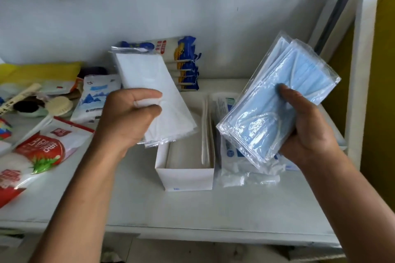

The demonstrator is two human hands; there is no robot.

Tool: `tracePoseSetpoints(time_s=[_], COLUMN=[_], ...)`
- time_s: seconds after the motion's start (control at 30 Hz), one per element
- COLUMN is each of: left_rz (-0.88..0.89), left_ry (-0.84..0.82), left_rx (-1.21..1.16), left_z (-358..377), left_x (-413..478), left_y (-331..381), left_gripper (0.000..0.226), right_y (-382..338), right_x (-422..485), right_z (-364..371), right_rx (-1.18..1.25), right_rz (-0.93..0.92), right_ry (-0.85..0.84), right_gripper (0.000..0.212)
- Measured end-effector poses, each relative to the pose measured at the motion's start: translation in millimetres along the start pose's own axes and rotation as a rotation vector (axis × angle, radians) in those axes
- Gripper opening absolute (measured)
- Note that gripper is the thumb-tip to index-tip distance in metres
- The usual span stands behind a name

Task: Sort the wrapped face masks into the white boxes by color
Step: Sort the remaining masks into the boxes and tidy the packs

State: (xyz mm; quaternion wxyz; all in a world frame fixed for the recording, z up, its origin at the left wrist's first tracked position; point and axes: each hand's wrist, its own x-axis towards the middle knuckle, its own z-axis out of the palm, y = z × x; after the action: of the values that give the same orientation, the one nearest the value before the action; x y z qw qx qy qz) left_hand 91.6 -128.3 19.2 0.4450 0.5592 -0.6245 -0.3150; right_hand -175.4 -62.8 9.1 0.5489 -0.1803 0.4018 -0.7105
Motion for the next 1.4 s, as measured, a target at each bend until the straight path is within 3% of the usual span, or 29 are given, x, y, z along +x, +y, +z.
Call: tracePoseSetpoints(time_s=[0.27,0.43,0.73,0.9,1.13,1.4], left_rz=[0.049,0.117,0.151,0.152,0.061,-0.02], left_ry=[-0.159,0.01,0.149,0.018,-0.137,-0.324], left_rx=[0.451,0.5,0.43,0.34,0.517,0.556], left_z=[22.6,17.0,1.0,18.4,41.3,49.0], left_x=[-16.4,-13.9,-10.9,-19.2,-28.9,-28.9], left_y=[6.4,9.0,11.6,19.9,14.2,11.6], left_gripper=[0.033,0.037,0.036,0.034,0.036,0.036], right_y=[2.4,0.9,2.4,5.3,6.8,7.6], right_x=[0.7,1.1,2.8,3.6,3.5,3.4], right_z=[-2.4,-3.0,-3.0,-4.5,-4.2,-2.7], right_rx=[-0.046,-0.051,-0.024,-0.048,-0.053,-0.071], right_rz=[0.044,0.039,0.038,0.057,0.063,0.059], right_ry=[-0.018,-0.019,-0.036,-0.042,-0.047,-0.057], right_gripper=[0.026,0.039,0.029,0.041,0.039,0.044])
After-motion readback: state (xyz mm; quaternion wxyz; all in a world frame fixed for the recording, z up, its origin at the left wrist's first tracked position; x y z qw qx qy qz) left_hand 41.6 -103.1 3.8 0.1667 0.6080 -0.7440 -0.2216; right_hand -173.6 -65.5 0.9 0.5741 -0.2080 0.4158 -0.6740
